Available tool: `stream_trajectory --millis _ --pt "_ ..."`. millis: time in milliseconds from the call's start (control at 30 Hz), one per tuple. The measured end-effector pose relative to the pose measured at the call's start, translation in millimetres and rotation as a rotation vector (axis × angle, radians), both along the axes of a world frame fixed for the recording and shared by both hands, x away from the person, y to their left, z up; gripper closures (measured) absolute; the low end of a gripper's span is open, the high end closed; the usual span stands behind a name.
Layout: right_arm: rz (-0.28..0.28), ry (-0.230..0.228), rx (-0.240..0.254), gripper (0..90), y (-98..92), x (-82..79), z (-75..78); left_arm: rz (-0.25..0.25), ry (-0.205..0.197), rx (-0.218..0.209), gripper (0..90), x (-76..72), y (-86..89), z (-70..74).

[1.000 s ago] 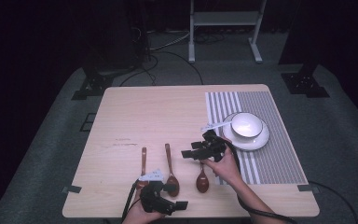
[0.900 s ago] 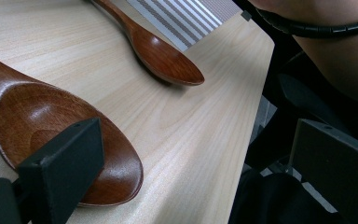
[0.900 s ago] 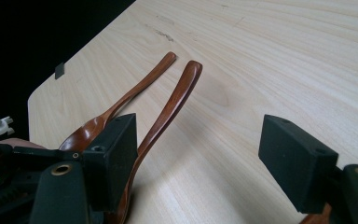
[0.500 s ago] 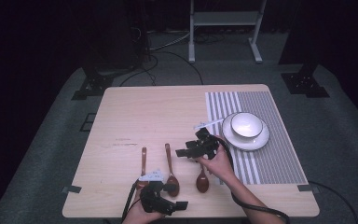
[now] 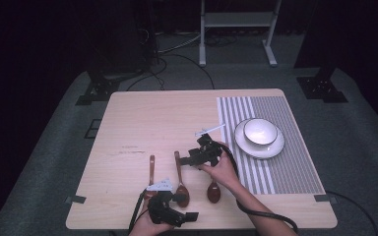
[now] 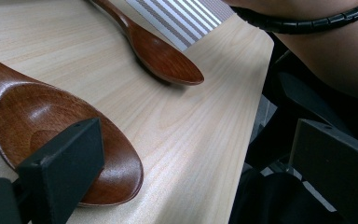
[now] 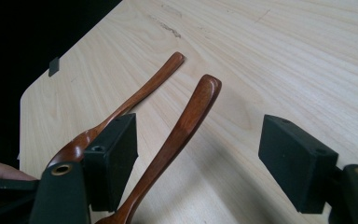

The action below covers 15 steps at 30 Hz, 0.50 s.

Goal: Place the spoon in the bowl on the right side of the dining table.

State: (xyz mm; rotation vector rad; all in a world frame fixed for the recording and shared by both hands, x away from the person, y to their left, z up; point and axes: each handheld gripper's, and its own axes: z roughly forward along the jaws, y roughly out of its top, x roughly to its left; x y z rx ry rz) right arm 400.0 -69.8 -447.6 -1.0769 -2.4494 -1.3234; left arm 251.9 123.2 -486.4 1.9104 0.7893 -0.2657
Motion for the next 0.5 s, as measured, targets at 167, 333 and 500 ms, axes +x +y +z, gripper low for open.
stream_trajectory --millis 167,333,500 --pt "0.009 0.009 -0.007 27.4 9.1 2.9 -2.9 0.0 0.001 -0.001 1.6 0.0 0.0 0.0" --pt "0.014 0.014 -0.015 27.6 17.6 5.7 -5.6 0.0 0.001 0.0 1.6 -0.1 0.0 0.0" --pt "0.02 0.019 -0.025 33.9 24.4 8.3 -7.9 -0.002 0.0 0.0 1.6 0.0 0.0 0.0"
